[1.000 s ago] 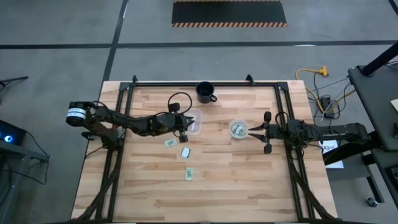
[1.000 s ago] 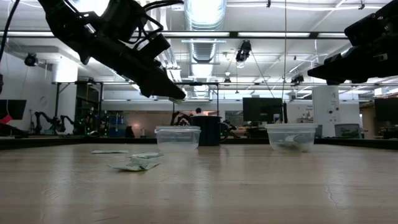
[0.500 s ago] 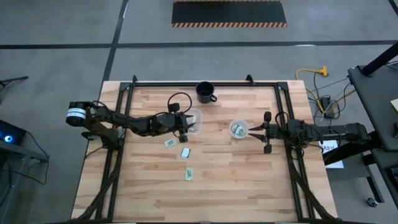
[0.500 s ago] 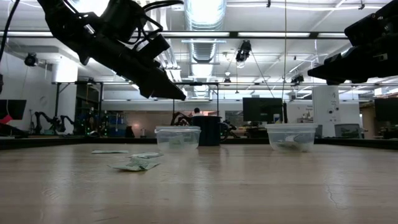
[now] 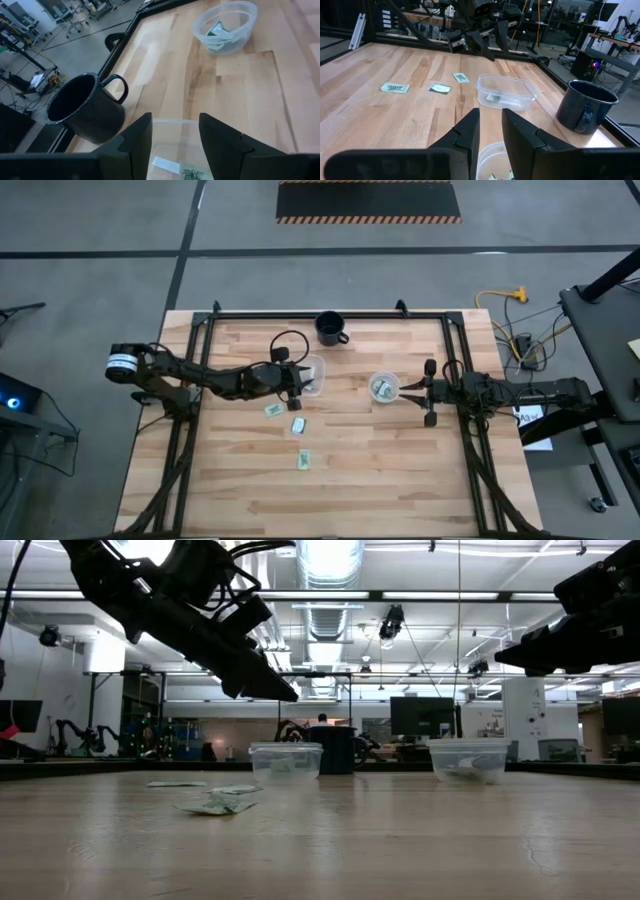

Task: Pick and place items into bin
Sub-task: Put the green stevia packet into the left transparent bin

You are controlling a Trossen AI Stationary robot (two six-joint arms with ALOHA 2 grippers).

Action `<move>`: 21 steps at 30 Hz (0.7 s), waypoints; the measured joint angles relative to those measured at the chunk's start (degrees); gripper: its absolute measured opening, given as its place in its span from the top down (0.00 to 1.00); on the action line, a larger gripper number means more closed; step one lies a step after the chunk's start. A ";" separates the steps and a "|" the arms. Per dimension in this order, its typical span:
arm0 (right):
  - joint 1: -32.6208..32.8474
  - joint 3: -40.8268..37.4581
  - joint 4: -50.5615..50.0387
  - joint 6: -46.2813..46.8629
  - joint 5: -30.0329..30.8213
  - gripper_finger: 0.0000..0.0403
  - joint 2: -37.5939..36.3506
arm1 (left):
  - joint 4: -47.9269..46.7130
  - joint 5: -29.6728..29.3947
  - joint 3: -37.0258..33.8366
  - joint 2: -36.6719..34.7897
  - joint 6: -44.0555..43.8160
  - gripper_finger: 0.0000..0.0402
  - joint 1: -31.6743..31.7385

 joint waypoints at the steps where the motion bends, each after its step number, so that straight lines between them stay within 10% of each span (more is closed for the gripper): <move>1: 0.00 0.00 -0.02 0.00 0.00 0.82 -0.01 | -0.19 0.00 0.00 -0.15 0.00 0.63 -0.18; 21: 0.00 0.00 0.00 0.00 0.01 0.79 -0.01 | -17.43 8.28 0.78 -11.51 -7.62 0.63 -1.79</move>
